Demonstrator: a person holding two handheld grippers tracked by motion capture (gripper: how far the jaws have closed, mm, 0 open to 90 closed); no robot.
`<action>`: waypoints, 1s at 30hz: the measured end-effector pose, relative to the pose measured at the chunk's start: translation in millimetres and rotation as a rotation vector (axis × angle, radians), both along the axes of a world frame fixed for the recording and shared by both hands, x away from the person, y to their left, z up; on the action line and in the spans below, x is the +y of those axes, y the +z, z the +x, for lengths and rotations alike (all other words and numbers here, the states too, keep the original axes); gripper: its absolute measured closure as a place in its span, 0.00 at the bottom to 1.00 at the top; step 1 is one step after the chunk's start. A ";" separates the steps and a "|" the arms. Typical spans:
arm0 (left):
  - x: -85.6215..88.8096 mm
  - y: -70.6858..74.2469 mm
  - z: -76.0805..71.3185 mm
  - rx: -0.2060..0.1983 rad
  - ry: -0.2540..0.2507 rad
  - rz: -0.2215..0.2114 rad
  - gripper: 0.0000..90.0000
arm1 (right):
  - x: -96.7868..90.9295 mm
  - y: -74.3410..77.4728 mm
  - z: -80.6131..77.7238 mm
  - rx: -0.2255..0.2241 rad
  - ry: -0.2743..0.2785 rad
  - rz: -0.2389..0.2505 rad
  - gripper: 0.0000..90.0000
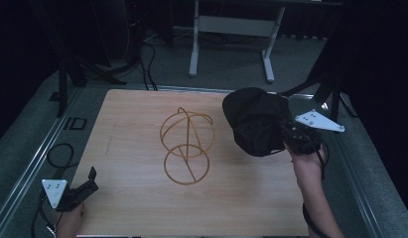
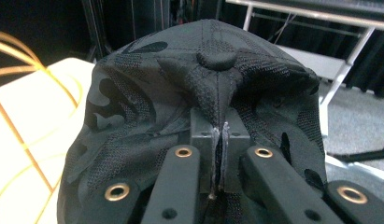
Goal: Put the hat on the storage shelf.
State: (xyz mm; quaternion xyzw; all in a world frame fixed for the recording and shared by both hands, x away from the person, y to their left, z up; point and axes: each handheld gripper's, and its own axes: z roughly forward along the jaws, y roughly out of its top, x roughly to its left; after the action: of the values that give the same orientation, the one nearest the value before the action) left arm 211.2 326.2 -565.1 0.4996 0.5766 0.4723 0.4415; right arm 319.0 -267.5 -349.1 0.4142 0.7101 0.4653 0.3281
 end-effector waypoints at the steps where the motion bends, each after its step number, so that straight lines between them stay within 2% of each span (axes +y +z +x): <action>1: -0.1 0.0 0.0 0.000 0.000 0.001 0.01 | 2.3 12.1 -0.9 -0.026 0.009 0.009 0.97; 5: 0.0 0.0 0.0 0.000 0.000 0.000 0.01 | 6.1 23.4 -2.1 -0.048 0.017 0.017 0.97; 6: 0.1 0.0 0.0 0.000 0.000 0.000 0.01 | 9.9 32.4 -3.5 -0.067 0.024 0.022 0.97; 10: 0.3 0.0 -0.1 0.001 -0.002 -0.002 0.01 | 15.2 47.4 -7.1 -0.104 0.036 0.025 0.97; 16: 0.5 0.0 0.0 0.001 -0.002 -0.002 0.01 | 24.7 63.8 -11.6 -0.133 0.064 0.032 0.97; 23: 0.2 0.0 0.2 0.001 -0.001 -0.001 0.01 | 39.1 67.5 -13.9 -0.136 0.106 0.036 0.97; 30: 0.4 0.0 0.1 0.001 -0.001 -0.002 0.01 | 63.2 63.0 -15.1 -0.125 0.171 0.047 0.97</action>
State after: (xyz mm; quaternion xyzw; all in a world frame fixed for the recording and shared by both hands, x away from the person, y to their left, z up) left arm 211.3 326.6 -565.1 0.4997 0.5771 0.4711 0.4420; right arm 303.9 -204.3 -286.2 0.3298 0.7102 0.5329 0.3209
